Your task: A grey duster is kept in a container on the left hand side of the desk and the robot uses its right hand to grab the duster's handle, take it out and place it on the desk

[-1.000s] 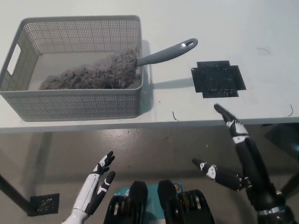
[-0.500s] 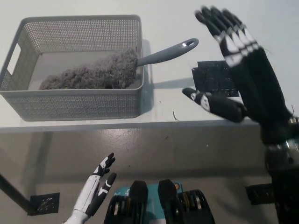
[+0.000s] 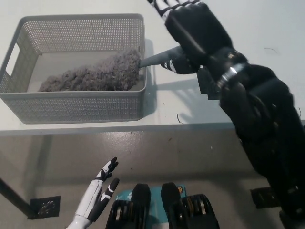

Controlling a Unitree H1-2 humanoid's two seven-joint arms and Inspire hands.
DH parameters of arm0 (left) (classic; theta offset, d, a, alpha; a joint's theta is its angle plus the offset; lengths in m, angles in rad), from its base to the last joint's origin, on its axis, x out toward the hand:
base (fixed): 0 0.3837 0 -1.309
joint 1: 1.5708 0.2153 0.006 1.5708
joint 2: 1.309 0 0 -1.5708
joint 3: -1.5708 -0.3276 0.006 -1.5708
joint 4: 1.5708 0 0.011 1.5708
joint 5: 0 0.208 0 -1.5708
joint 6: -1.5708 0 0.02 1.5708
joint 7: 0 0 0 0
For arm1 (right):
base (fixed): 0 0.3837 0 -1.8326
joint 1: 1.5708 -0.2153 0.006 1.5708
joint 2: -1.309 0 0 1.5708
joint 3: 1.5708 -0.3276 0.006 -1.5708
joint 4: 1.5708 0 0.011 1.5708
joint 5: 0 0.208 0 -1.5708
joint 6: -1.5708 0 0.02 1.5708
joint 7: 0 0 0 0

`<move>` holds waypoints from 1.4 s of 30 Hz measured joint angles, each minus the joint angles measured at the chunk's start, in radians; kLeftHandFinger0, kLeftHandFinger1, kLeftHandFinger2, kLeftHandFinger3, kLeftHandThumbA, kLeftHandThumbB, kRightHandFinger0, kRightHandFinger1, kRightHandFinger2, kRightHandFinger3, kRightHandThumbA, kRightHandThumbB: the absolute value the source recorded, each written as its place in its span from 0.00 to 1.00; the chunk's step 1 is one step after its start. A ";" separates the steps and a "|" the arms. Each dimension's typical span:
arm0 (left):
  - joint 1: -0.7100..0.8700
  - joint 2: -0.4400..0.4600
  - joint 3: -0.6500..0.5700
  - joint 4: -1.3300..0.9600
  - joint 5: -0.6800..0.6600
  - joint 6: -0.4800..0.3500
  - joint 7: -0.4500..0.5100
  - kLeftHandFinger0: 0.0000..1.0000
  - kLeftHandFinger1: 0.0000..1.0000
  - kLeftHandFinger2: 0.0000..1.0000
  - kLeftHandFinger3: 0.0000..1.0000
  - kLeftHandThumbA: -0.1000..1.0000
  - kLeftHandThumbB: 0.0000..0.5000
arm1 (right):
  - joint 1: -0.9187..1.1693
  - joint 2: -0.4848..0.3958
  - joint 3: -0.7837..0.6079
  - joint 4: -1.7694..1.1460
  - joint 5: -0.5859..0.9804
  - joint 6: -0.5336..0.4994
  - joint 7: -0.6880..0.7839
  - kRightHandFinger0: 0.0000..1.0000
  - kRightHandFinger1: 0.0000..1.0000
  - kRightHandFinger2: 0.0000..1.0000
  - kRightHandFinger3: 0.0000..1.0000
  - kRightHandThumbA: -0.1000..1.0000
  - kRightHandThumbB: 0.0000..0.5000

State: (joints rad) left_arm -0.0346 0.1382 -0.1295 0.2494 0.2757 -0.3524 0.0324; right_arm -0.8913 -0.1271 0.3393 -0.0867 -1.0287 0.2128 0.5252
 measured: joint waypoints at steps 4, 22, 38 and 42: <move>-0.003 0.006 -0.005 -0.005 0.008 -0.015 -0.001 1.00 1.00 1.00 1.00 1.00 0.20 | -0.054 0.006 0.033 0.126 -0.070 0.068 0.033 1.00 1.00 1.00 1.00 1.00 1.00; 0.002 0.018 -0.021 -0.017 0.029 -0.024 -0.003 1.00 1.00 1.00 1.00 1.00 0.24 | -0.121 0.077 0.079 0.438 -0.103 0.192 0.035 1.00 1.00 1.00 1.00 0.99 1.00; 0.010 0.025 -0.030 -0.015 0.027 -0.024 -0.019 1.00 1.00 1.00 1.00 1.00 0.21 | -0.212 0.187 0.111 0.828 -0.085 0.185 -0.150 0.82 0.75 0.85 1.00 0.54 0.98; 0.010 0.024 -0.030 -0.015 0.027 -0.024 -0.019 1.00 1.00 1.00 1.00 1.00 0.23 | -0.251 0.202 0.113 0.998 -0.078 0.176 -0.234 0.00 0.00 0.08 0.59 0.00 0.63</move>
State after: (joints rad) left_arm -0.0243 0.1625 -0.1596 0.2347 0.3031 -0.3760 0.0135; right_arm -1.1425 0.0749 0.4524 0.9113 -1.1070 0.3886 0.2907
